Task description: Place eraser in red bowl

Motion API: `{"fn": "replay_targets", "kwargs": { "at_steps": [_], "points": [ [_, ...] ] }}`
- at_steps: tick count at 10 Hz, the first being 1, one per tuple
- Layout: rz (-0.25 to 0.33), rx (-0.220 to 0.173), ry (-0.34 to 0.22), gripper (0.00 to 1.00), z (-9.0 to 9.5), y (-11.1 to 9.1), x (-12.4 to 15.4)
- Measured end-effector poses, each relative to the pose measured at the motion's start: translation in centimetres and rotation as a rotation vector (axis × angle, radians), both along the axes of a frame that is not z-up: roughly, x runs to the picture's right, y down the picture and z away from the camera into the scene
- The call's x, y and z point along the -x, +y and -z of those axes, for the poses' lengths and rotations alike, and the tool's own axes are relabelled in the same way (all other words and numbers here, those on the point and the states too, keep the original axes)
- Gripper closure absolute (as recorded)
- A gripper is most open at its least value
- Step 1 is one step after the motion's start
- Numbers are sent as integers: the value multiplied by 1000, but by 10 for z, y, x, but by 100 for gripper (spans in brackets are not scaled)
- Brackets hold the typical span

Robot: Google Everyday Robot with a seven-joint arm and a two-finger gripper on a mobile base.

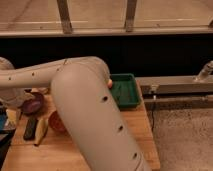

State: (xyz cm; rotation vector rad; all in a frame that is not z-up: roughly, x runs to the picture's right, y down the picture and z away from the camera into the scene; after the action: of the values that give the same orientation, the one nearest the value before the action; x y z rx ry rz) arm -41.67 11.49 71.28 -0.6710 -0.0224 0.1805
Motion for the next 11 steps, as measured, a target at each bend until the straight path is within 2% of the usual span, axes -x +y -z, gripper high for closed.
{"fn": "replay_targets", "kwargs": {
  "at_steps": [1, 2, 6, 8, 11],
  "points": [
    [45, 16, -52, 20, -8, 14, 25],
    [71, 22, -83, 20, -12, 22, 38],
    [78, 22, -88, 20, -15, 23, 40],
    [72, 57, -85, 20, -20, 36, 39],
    [24, 149, -66, 20, -34, 86, 26]
  ]
}}
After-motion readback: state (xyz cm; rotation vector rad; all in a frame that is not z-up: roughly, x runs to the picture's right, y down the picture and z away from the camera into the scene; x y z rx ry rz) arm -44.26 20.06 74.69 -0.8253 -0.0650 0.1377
